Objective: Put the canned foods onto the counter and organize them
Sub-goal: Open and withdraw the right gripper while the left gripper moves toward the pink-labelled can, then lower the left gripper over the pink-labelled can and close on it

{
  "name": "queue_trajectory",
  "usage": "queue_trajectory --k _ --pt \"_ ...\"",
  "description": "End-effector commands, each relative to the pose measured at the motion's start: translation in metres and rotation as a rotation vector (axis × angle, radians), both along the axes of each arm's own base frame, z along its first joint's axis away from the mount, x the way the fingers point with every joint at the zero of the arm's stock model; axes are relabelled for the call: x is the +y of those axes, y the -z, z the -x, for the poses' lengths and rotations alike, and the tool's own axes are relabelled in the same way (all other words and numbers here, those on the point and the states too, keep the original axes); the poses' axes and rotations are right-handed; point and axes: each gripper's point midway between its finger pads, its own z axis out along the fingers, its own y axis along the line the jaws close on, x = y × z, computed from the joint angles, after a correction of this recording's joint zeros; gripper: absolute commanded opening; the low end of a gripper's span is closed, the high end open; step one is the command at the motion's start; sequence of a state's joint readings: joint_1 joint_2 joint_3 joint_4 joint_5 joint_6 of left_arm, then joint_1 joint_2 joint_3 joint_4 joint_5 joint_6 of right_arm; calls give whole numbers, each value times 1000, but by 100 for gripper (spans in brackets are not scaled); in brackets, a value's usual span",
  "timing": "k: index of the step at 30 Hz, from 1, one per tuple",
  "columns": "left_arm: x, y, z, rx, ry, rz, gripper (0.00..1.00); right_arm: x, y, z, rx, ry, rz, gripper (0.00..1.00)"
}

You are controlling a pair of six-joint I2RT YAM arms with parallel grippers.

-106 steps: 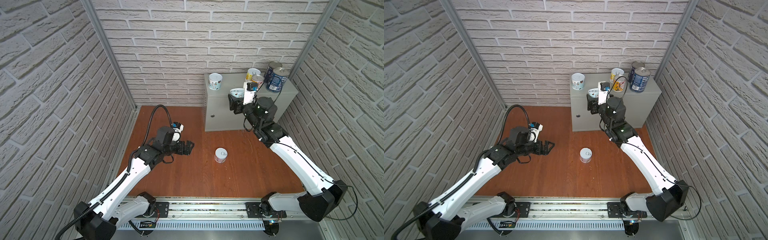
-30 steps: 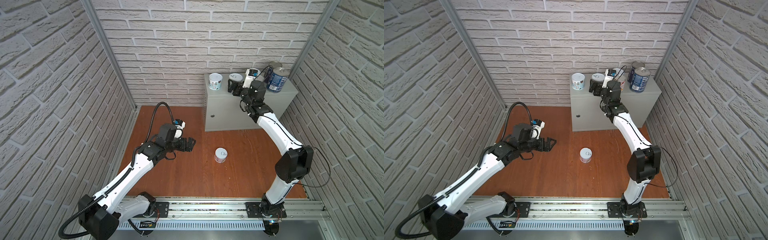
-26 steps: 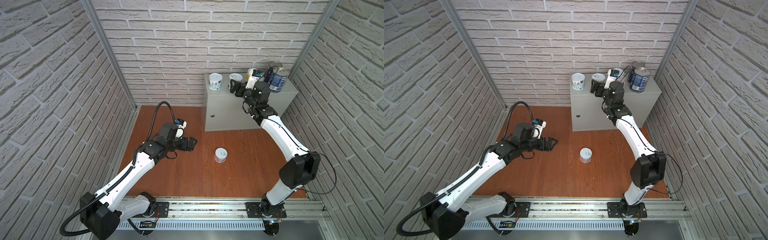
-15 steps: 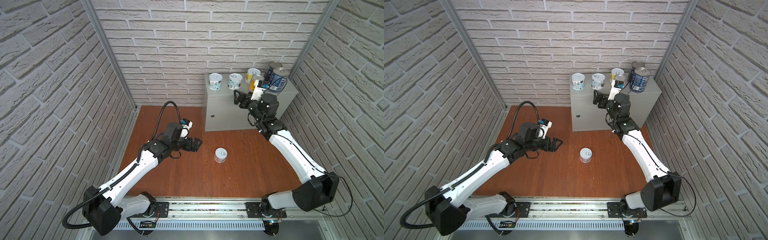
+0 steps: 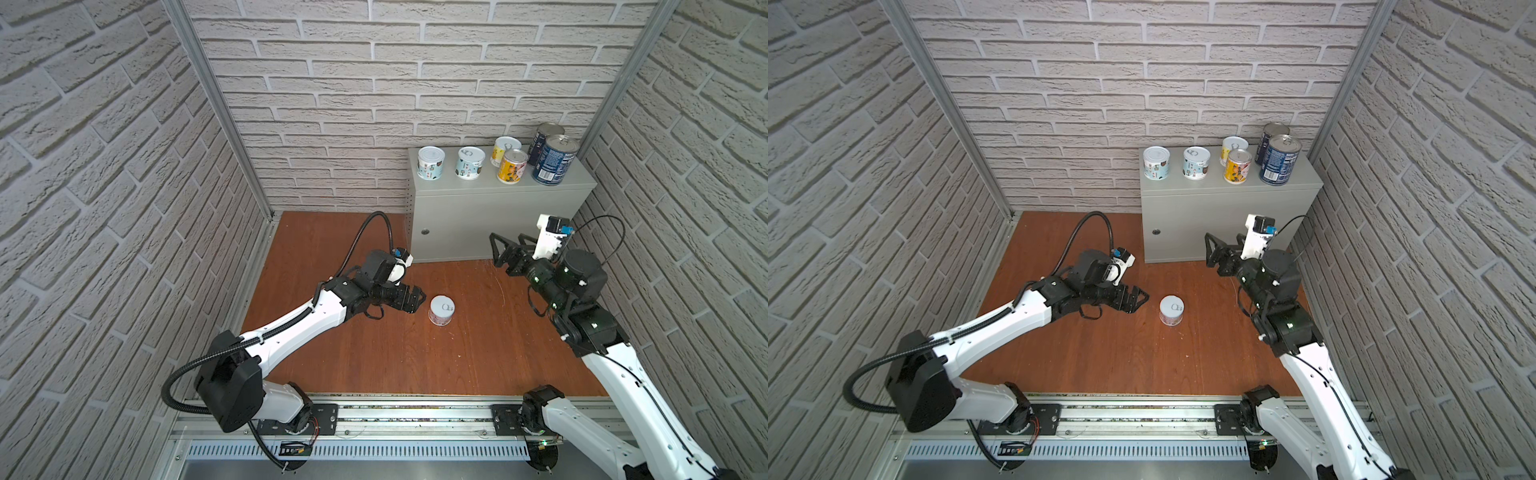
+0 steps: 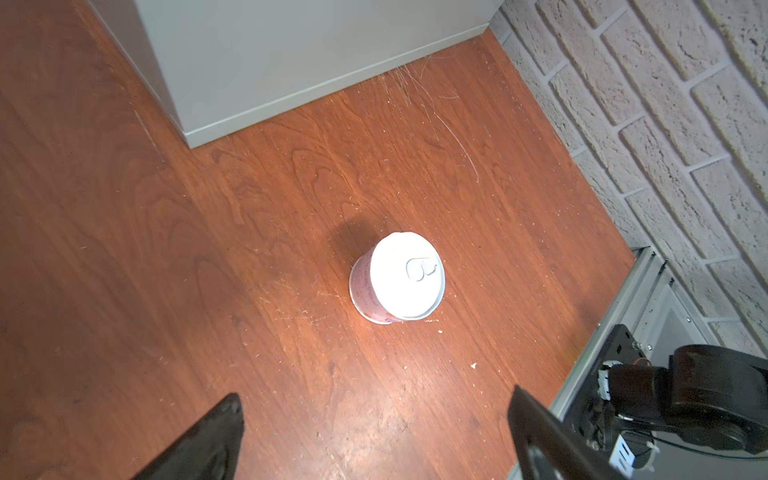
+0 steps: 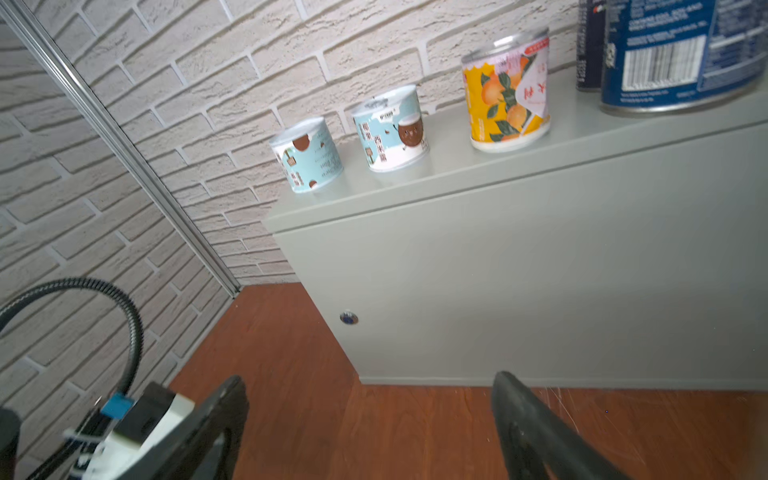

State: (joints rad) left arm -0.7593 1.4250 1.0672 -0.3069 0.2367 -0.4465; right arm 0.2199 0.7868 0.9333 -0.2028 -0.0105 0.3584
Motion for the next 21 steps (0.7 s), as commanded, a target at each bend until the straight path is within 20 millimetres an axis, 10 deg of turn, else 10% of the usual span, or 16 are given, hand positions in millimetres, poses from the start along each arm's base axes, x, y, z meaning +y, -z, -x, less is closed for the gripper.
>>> queue_trajectory --k 1,11,21 --pt "-32 -12 -5 -44 68 88 98 -19 33 25 75 69 94 92" --pt "-65 23 -19 20 107 81 98 -65 99 87 276 230 216 92" --pt "-77 56 -22 70 125 11 98 -65 121 99 260 230 155 93"
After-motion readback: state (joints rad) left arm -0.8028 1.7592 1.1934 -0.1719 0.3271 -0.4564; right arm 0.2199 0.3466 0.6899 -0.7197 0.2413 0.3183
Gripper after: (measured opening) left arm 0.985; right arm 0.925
